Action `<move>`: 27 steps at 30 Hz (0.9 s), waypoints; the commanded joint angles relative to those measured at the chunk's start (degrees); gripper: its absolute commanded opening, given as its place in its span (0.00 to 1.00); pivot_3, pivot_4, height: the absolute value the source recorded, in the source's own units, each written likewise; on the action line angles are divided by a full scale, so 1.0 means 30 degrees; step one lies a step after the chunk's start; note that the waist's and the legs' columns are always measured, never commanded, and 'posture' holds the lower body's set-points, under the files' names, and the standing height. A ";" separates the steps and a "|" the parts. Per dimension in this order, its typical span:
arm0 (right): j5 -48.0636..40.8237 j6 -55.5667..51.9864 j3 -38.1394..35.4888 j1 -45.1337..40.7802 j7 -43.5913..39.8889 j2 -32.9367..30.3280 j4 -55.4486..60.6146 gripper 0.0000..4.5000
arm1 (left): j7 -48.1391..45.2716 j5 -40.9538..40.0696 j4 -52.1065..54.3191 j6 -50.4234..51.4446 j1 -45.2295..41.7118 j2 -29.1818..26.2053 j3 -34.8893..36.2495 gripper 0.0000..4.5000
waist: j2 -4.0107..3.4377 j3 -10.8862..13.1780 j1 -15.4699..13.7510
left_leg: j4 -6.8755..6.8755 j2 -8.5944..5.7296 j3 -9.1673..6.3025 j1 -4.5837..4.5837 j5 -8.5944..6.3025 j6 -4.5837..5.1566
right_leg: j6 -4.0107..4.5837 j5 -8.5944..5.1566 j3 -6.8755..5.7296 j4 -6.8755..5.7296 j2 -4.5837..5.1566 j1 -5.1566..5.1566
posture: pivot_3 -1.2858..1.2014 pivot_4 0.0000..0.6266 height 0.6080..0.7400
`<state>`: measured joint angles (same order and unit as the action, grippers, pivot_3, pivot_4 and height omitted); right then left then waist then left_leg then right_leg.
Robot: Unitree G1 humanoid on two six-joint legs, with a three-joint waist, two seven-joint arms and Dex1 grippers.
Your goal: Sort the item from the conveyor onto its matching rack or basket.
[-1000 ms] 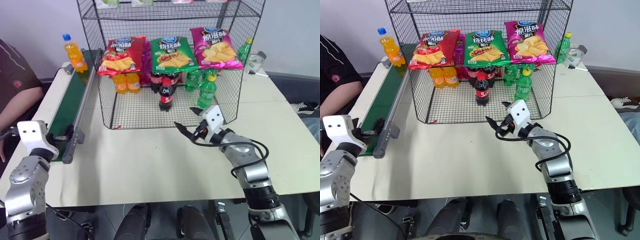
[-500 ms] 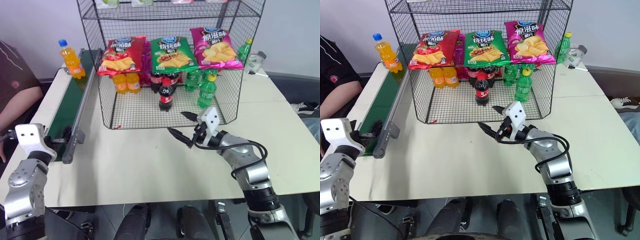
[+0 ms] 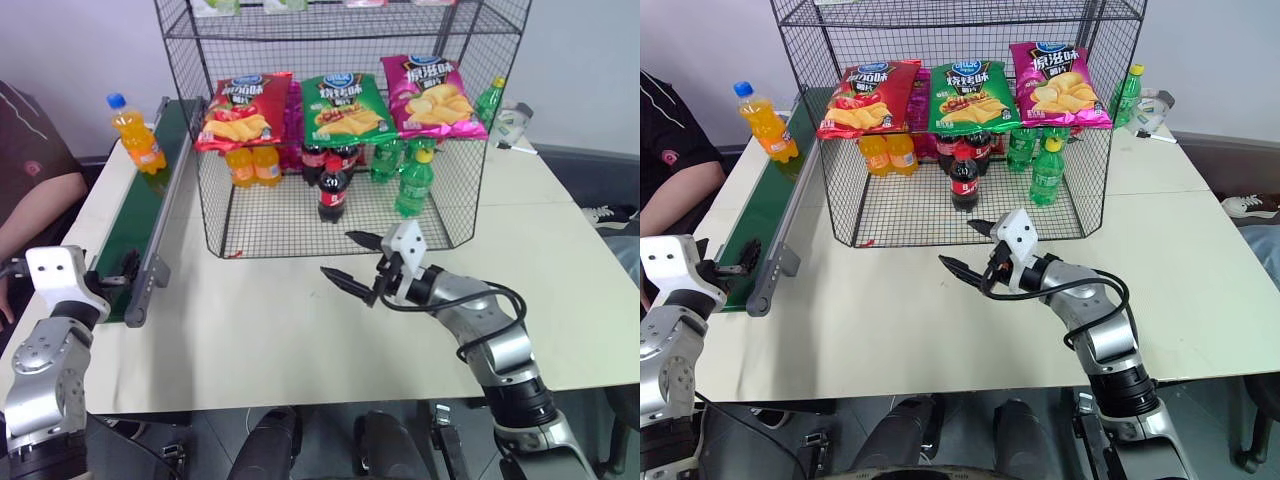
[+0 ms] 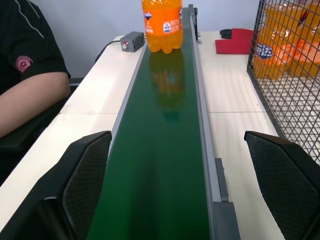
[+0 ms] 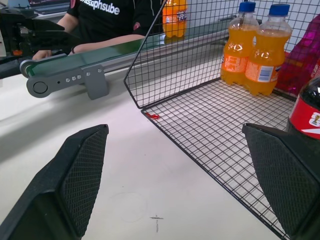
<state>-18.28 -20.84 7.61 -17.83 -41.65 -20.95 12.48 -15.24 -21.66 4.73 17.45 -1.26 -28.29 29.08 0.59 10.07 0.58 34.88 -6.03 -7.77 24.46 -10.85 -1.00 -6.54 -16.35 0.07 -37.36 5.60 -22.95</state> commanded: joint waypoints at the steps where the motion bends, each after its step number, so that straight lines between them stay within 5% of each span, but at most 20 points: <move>1: 0.0035 0.0457 -0.0059 -0.0231 0.0071 0.0054 0.0555 1.00 | 0.0131 0.0172 0.0298 -0.0041 -0.0050 -0.0543 0.0598 0.99 | 0.0000 0.0000 0.0001 | 0.0000 0.0000 0.0000 0.0000 0.0000 0.0000 | 0.0000 0.0000 0.0001 0.0000 0.0000 -0.0001 | 0.52 0.24 1.00; 27: 0.0644 0.1259 0.0381 -0.0551 0.0371 0.0409 -0.0123 1.00 | 0.0410 0.0504 0.0268 -0.0257 -0.0303 -0.0098 0.0404 0.99 | 0.0000 0.0000 0.0001 | -0.0001 0.0000 0.0000 0.0000 0.0000 -0.0001 | 0.0000 0.0000 0.0000 0.0000 -0.0001 -0.0003 | 0.52 0.24 1.00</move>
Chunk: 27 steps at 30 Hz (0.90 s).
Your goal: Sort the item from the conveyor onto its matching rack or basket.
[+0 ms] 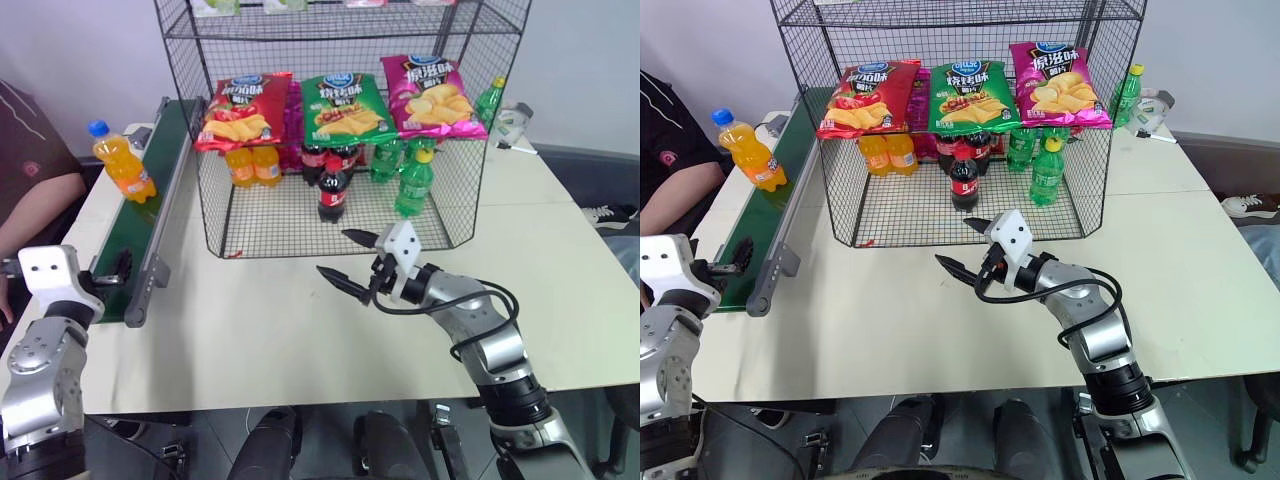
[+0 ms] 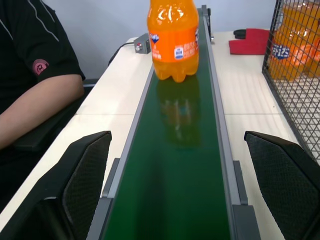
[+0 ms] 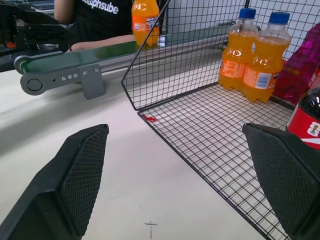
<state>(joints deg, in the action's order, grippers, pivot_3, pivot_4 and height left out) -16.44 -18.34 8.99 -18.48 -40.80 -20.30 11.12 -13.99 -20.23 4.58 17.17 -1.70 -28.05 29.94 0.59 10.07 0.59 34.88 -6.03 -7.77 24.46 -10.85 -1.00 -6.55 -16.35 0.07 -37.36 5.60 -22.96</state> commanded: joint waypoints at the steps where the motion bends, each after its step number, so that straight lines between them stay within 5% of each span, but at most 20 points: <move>1: 0.0027 0.0420 -0.0087 -0.0349 0.0107 0.0202 0.0332 1.00 | -0.0006 0.0037 0.0306 -0.0145 -0.0185 -0.0170 0.0102 0.99 | 0.0000 0.0000 -0.0001 | 0.0000 0.0000 0.0000 0.0000 0.0000 0.0000 | 0.0000 0.0000 -0.0001 -0.0001 0.0000 0.0000 | 0.52 0.24 1.00; 27: 0.0050 0.0411 -0.0151 -0.0129 0.0227 0.0135 0.0556 1.00 | -0.0222 -0.0043 -0.0375 -0.0276 -0.0652 -0.0378 0.0437 0.99 | 0.0000 0.0000 0.0001 | -0.0001 0.0000 0.0000 0.0000 0.0000 0.0000 | -0.0003 0.0002 -0.0001 0.0000 -0.0001 -0.0001 | 0.52 0.24 1.00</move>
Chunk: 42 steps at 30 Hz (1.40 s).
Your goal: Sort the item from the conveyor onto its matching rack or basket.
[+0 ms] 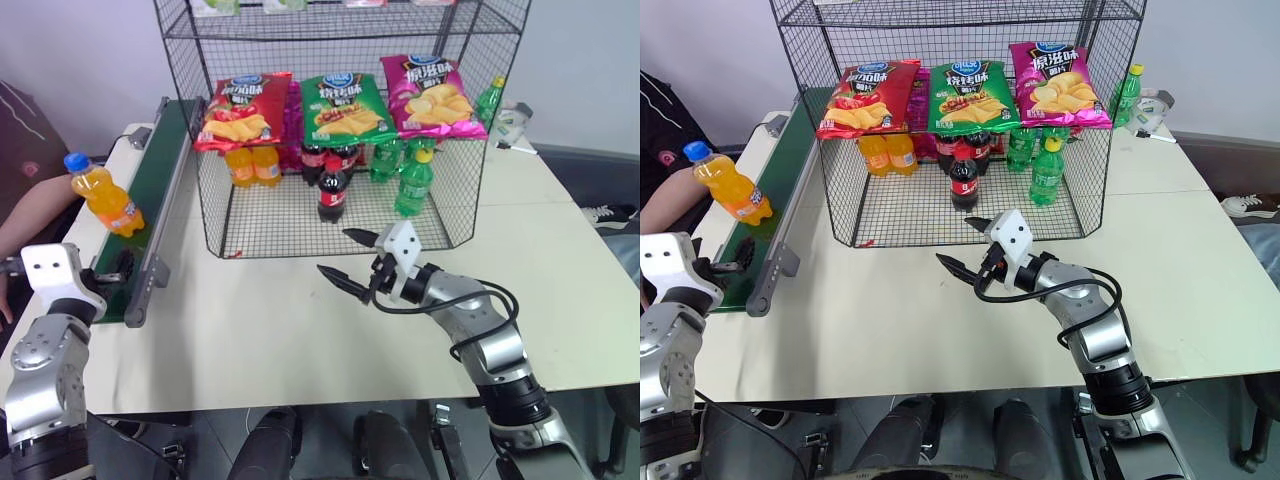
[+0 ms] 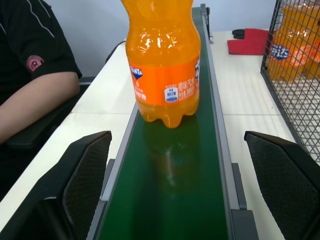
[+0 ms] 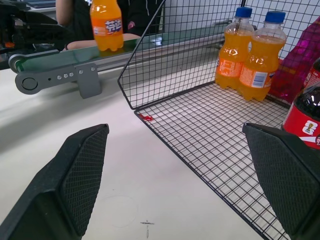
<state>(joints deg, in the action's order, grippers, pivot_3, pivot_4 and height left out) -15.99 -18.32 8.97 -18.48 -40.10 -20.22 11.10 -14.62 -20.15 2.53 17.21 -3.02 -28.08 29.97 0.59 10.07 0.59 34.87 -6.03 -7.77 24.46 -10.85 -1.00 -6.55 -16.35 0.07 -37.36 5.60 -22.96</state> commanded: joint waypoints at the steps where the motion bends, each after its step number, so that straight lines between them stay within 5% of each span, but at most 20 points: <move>1: -0.0103 0.0399 -0.0140 -0.0118 -0.0011 0.0104 0.0588 1.00 | -0.0004 -0.0075 0.0338 -0.0370 -0.0206 -0.0383 0.0502 0.99 | 0.0000 0.0000 0.0000 | 0.0000 0.0000 0.0001 0.0000 0.0000 0.0000 | 0.0000 0.0000 0.0000 0.0000 0.0000 0.0000 | 0.52 0.24 1.00; 29: -0.0143 0.0186 0.0084 0.0352 -0.0013 0.0109 0.1019 1.00 | 0.0306 -0.0394 0.0835 -0.1542 -0.0543 -0.0756 0.1556 0.99 | 0.0000 0.0000 0.0001 | -0.0001 0.0000 0.0001 0.0000 0.0000 0.0001 | -0.0002 0.0001 -0.0001 -0.0001 0.0000 -0.0002 | 0.52 0.24 1.00; 32: -0.0127 0.0173 0.0099 0.0359 0.0026 0.0134 0.1034 1.00 | 0.0513 -0.0241 0.0918 -0.1380 -0.0400 -0.0783 0.1517 0.81 | 0.0000 0.0000 -0.0005 | 0.0000 0.0000 0.0001 0.0000 0.0000 0.0001 | -0.0003 0.0002 0.0000 0.0000 0.0000 0.0000 | 0.52 0.24 1.00; 34: -0.0134 0.0155 0.0092 0.0363 0.0052 0.0140 0.1053 1.00 | 0.0602 -0.0239 0.1048 -0.1262 -0.0333 -0.0785 0.1482 0.61 | 0.0003 -0.0002 0.0001 | 0.0001 0.0000 0.0000 0.0000 0.0000 0.0001 | -0.0002 0.0002 0.0000 -0.0001 -0.0001 0.0001 | 0.52 0.24 1.00; 42: -0.0227 0.0048 0.0005 0.0313 0.0025 0.0012 0.1122 1.00 | 0.0376 -0.1793 0.3285 0.0359 -0.1620 -0.1230 0.1291 0.61 | 0.0021 0.0001 -0.0059 | 0.0006 0.0000 -0.0004 0.0004 0.0000 0.0001 | 0.0000 0.0001 -0.0004 0.0000 -0.0002 0.0003 | 0.52 0.24 1.00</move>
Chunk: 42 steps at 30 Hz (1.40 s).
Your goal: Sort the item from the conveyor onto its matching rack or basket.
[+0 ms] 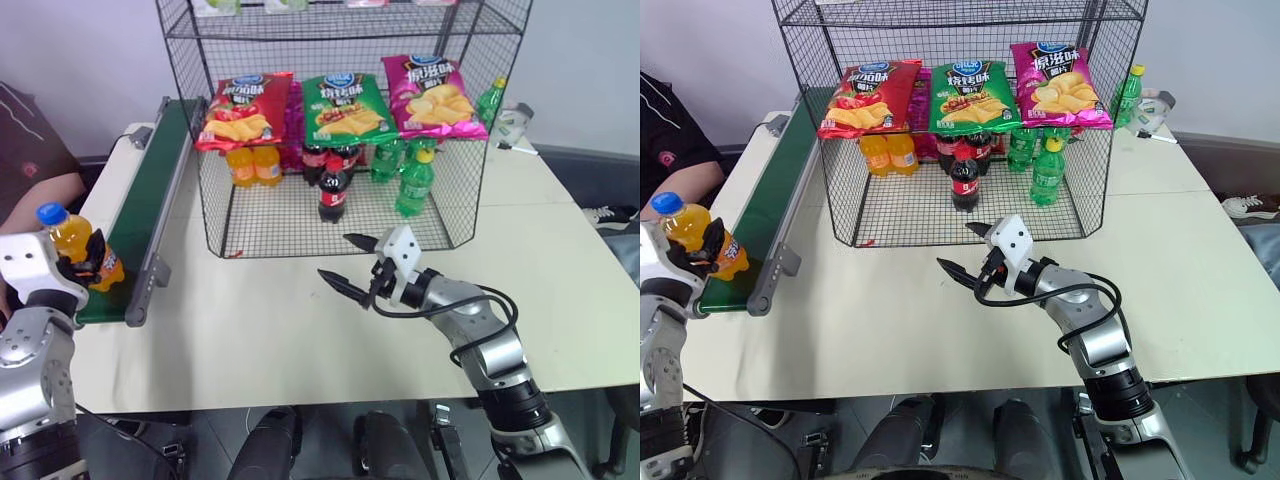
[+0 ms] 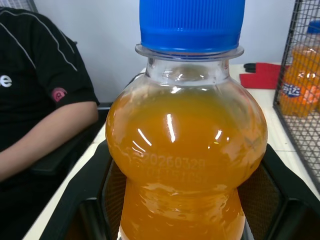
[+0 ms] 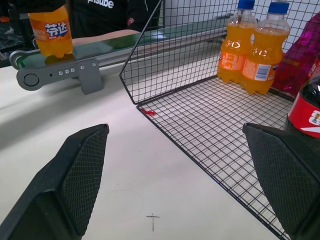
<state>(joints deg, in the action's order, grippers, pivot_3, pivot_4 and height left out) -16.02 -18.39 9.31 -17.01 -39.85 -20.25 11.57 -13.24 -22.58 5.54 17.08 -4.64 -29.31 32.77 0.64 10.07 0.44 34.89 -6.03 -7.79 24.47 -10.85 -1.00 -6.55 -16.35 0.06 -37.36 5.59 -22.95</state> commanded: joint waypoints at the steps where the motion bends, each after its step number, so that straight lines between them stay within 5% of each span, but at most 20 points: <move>1: -0.0225 0.0065 -0.0130 -0.0206 -0.0076 0.0001 0.0943 1.00 | -0.0192 -0.1280 0.2694 0.0766 -0.1424 -0.0972 0.0235 0.61 | 0.0013 0.0002 -0.0013 | 0.0001 0.0000 -0.0001 0.0002 0.0000 0.0000 | 0.0000 0.0000 -0.0001 0.0000 0.0000 0.0000 | 0.52 0.24 1.00; 10: -0.0286 0.0068 -0.0594 -0.0413 -0.0136 -0.0335 0.0803 1.00 | -0.1938 -0.3796 0.5891 0.4570 -0.4908 -0.2103 -0.3006 0.61 | 0.0022 0.0006 0.0059 | 0.0001 -0.0009 0.0003 0.0001 0.0001 0.0000 | -0.0006 0.0003 -0.0009 0.0003 -0.0004 0.0020 | 0.52 0.24 1.00; 17: -0.0243 0.0106 -0.0907 -0.0308 0.0112 -0.0448 0.0861 1.00 | -0.1694 -0.2812 0.5306 0.4345 -0.5484 0.0249 -0.6566 0.61 | 0.0011 0.0011 0.0106 | -0.0037 0.0007 0.0013 0.0001 0.0016 -0.0015 | -0.0007 0.0004 0.0001 -0.0020 -0.0022 0.0049 | 0.52 0.24 1.00; 24: -0.0191 0.0000 -0.0958 -0.0111 0.0467 -0.0417 0.1292 1.00 | 0.0104 0.2152 -0.1695 -0.0983 -0.6867 0.4149 -0.9624 0.61 | 0.0013 0.0010 -0.0067 | -0.0004 -0.0008 0.0011 0.0000 0.0017 -0.0013 | -0.0009 0.0005 -0.0009 -0.0018 -0.0016 0.0075 | 0.52 0.24 1.00; 30: -0.0267 -0.0202 -0.1181 0.0002 0.0658 -0.0593 0.1673 1.00 | 0.1445 0.4088 -0.8672 -0.5866 -0.9431 0.6190 -0.9367 0.61 | 0.0020 0.0012 -0.0309 | 0.0011 -0.0014 0.0016 0.0011 0.0018 -0.0012 | -0.0015 0.0008 -0.0011 -0.0022 -0.0014 0.0066 | 0.52 0.24 1.00; 42: -0.0220 -0.0527 -0.1228 0.0298 0.1081 -0.0480 0.2276 1.00 | 0.3214 0.5534 -1.9673 -1.1645 -1.4599 0.7342 -0.8811 0.61 | 0.0029 0.0013 -0.0311 | 0.0043 -0.0037 0.0015 0.0017 0.0016 -0.0005 | -0.0029 0.0009 -0.0035 -0.0042 -0.0030 0.0070 | 0.52 0.24 1.00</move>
<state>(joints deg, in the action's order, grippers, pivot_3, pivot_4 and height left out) -16.09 -20.42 6.43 -16.09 -36.97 -21.70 15.46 -4.67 -7.27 -53.14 -14.05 -45.83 -6.78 5.69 0.72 10.11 -0.49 35.02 -6.14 -7.74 24.52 -10.80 -1.01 -6.64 -16.32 -0.05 -37.51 5.50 -22.74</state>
